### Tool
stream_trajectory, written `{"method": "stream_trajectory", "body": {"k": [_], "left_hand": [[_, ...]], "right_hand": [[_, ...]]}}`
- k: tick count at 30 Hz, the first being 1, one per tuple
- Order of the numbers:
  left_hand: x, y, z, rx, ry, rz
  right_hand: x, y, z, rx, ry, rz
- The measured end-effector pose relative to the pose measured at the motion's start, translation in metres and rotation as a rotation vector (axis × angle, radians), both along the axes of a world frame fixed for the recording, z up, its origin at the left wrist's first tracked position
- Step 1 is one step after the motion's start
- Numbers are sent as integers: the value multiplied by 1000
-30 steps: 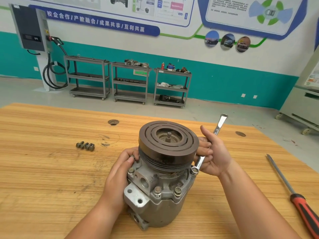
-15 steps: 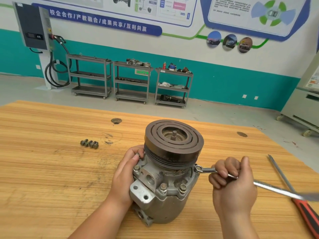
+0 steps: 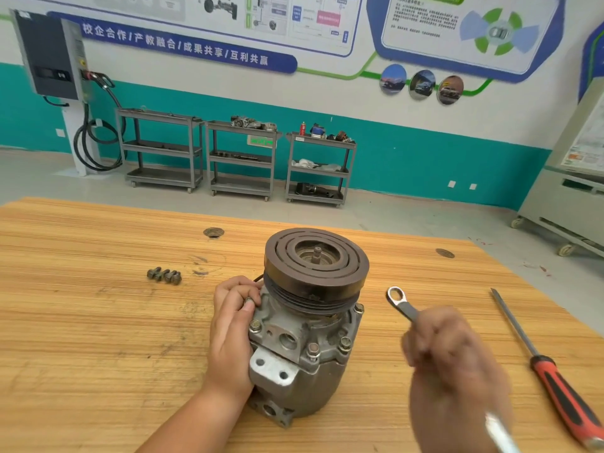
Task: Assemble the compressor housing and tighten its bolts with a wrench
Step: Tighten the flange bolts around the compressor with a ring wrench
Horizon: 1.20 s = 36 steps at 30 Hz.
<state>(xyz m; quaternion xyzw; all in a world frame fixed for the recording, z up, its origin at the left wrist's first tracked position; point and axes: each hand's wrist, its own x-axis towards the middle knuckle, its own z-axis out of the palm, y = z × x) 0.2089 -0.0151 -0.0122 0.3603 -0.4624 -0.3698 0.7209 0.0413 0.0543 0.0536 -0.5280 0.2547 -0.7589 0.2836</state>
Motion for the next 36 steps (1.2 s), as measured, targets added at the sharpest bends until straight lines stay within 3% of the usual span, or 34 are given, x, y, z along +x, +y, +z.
{"method": "stream_trajectory", "body": {"k": [2,5,9,15,21,27,32,34,36], "left_hand": [[-1,0,-3,12,0,35],[-1,-1,-4,22,-8,53],[-2,-2,-5,19,42,44],[-8,0,-5,35,36,98],[-20,9,-3,20,-117,228],[-17,8,-6,29,-106,187],[-10,4,-6,-30,-138,101],[-6,1,-4,-60,-168,55],[-2,-2,-3,-83,-195,12]], "right_hand": [[-19,-4,9,-46,-58,306],[-40,-28,20,136,-275,914],[-39,-67,14,360,-214,1076],[-31,-96,3,468,-93,1308],[-45,-91,6,507,69,970],[-37,-53,-4,380,-63,647],[-9,-13,-13,333,-229,228],[8,2,-24,316,-122,56],[27,13,-40,258,144,-98]]}}
